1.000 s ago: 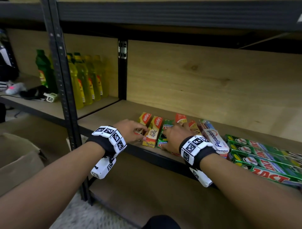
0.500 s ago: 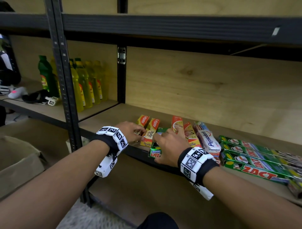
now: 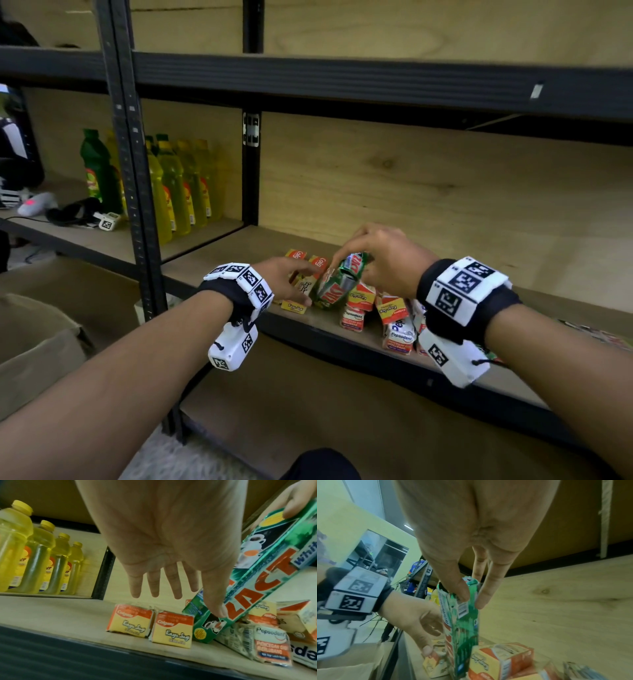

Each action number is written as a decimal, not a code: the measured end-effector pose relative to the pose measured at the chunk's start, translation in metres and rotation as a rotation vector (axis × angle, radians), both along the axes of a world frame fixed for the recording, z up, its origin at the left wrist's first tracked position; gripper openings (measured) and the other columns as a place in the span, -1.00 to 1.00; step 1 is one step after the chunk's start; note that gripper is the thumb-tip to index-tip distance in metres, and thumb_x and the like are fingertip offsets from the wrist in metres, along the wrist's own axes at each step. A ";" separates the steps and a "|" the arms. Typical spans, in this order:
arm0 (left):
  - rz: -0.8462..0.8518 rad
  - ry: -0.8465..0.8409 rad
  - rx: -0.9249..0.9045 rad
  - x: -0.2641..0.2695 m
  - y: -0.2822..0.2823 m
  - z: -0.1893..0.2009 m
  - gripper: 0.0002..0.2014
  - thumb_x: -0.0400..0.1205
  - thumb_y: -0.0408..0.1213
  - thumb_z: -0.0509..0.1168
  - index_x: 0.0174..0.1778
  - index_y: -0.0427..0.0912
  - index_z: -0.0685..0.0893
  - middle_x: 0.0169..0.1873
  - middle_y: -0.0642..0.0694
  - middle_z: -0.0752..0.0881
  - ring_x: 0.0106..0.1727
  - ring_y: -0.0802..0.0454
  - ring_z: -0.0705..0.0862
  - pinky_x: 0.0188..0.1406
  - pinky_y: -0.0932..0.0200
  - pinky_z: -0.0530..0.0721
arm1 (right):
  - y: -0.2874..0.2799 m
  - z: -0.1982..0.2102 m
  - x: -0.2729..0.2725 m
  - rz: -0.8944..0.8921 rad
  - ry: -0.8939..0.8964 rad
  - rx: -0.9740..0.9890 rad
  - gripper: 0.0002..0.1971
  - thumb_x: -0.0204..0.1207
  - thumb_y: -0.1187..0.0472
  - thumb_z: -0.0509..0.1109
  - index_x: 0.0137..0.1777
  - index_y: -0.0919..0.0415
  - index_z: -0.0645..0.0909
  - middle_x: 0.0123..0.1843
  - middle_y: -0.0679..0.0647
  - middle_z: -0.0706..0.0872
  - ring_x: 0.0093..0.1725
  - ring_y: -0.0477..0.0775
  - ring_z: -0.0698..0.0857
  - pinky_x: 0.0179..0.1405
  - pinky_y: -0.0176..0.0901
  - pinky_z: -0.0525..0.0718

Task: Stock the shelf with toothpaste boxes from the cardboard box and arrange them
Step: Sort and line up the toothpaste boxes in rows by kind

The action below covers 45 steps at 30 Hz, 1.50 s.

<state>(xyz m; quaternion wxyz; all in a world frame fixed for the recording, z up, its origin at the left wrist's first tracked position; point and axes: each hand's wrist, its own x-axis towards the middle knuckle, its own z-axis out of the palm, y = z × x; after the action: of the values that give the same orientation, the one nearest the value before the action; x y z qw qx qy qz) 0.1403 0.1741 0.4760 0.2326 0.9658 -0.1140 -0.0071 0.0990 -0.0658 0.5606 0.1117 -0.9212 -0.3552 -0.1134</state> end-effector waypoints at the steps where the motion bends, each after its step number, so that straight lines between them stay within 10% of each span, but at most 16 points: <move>1: -0.016 0.009 0.000 0.001 -0.002 0.000 -0.25 0.40 0.09 0.57 0.52 0.31 0.44 0.44 0.21 0.56 0.45 0.08 0.53 0.43 0.05 0.50 | -0.004 0.002 0.003 -0.003 0.018 0.013 -0.49 0.46 0.41 0.52 0.07 -0.35 0.70 0.29 -0.05 0.56 0.26 0.00 0.55 0.13 0.00 0.78; 9: -0.034 -0.057 -0.085 0.011 -0.019 0.001 -0.45 0.48 0.05 0.52 0.39 0.28 0.56 0.26 0.26 0.65 0.31 0.14 0.60 0.34 0.00 0.61 | -0.024 -0.007 0.014 -0.019 0.227 0.114 -0.52 0.47 0.18 0.58 0.26 -0.35 0.59 0.29 -0.08 0.52 -0.24 -0.06 0.73 -0.44 -0.32 0.74; 16: -0.130 0.031 -0.310 -0.003 -0.018 0.019 -0.26 0.36 0.04 0.62 0.46 0.19 0.49 0.36 0.24 0.62 0.36 0.17 0.60 0.34 -0.05 0.64 | -0.029 -0.002 0.015 0.048 0.336 0.375 -0.27 0.40 0.40 0.59 0.35 -0.38 0.49 0.33 -0.12 0.57 0.09 0.14 0.80 -0.09 0.09 0.86; 28: -0.156 -0.110 -0.401 -0.027 -0.040 0.044 -0.35 0.35 0.10 0.61 0.35 0.05 0.65 0.12 0.18 0.77 0.08 0.28 0.76 0.21 0.05 0.73 | -0.037 0.008 0.006 0.068 0.400 0.568 -0.29 0.47 0.48 0.53 0.47 -0.15 0.44 0.32 -0.11 0.63 0.13 -0.15 0.74 -0.05 -0.27 0.80; 38: -0.049 -0.017 -1.086 -0.033 -0.060 0.063 -0.59 0.55 -0.28 0.51 0.26 -0.28 0.56 0.19 -0.28 0.74 0.06 -0.25 0.81 0.11 -0.28 0.75 | -0.058 -0.025 0.002 -0.056 0.623 0.674 -0.50 0.50 0.08 0.56 0.35 -0.08 0.41 0.30 0.01 0.68 0.14 0.09 0.81 0.08 0.20 0.82; 45: -0.062 0.015 -1.301 -0.037 -0.082 0.078 -0.48 0.53 -0.23 0.53 0.34 -0.14 0.47 0.24 -0.28 0.72 0.06 -0.40 0.78 0.01 -0.26 0.78 | -0.076 -0.025 -0.008 0.033 0.929 1.023 -0.69 0.59 0.31 0.45 0.24 0.00 0.53 0.27 0.34 0.74 0.17 0.42 0.78 0.20 0.34 0.74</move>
<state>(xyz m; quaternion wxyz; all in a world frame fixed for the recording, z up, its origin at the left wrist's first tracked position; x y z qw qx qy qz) 0.1037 0.0921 0.5544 0.7703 0.6241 -0.1211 0.0500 0.0914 -0.1421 0.5361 0.6745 -0.7002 -0.1866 0.1413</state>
